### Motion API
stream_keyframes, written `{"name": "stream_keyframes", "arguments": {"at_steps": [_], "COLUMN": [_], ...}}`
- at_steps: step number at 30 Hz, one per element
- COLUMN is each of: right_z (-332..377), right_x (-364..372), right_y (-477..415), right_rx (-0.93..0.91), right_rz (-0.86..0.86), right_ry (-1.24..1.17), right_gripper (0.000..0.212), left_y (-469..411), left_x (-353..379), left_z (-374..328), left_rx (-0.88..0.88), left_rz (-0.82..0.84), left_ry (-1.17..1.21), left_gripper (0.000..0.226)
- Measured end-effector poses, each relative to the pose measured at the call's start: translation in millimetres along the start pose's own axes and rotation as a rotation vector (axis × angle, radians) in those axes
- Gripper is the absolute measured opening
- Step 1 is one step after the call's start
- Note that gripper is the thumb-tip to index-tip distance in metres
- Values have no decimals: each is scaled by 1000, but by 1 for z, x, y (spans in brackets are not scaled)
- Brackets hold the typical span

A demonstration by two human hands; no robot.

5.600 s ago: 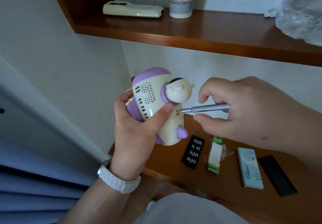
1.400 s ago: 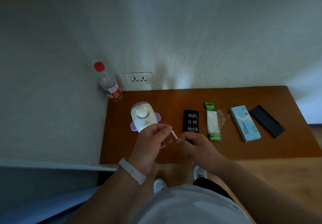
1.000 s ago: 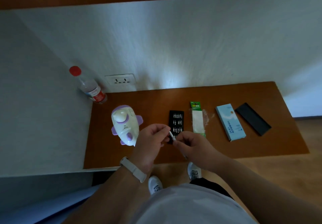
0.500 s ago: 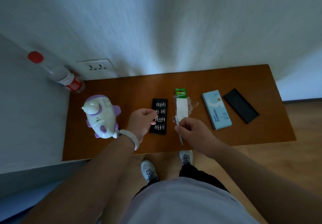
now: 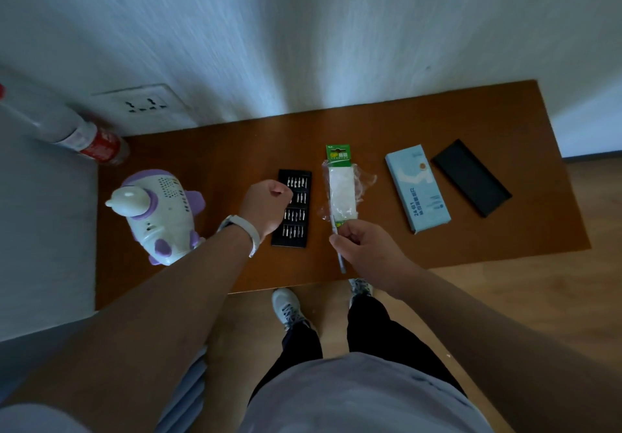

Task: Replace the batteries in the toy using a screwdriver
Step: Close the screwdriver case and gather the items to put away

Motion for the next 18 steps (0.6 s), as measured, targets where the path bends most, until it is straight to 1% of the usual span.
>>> {"name": "stream_keyframes", "arguments": {"at_steps": [5, 8, 18], "right_z": [-11, -13, -13], "right_x": [2, 2, 7], "right_y": [0, -2, -2], "right_rx": [22, 26, 29], "right_rz": [2, 3, 21], "right_ry": [3, -5, 9], "right_gripper": [32, 32, 32], "left_y": [4, 8, -1], "left_x": [2, 4, 5], "left_z": [-10, -11, -7], "left_rx": [63, 69, 205], "left_rz": [-7, 3, -78], "left_ry": [18, 49, -49], "left_gripper": [14, 12, 5]}}
Point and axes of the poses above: each hand's wrist, its own y-axis away from the middle knuckle, its own x-axis out of the palm, z = x × y, the point moved 10 cm from there along -y, towards the middle knuckle, and after that the axes turned 15 degrees about -z, right-handed, at the moved point
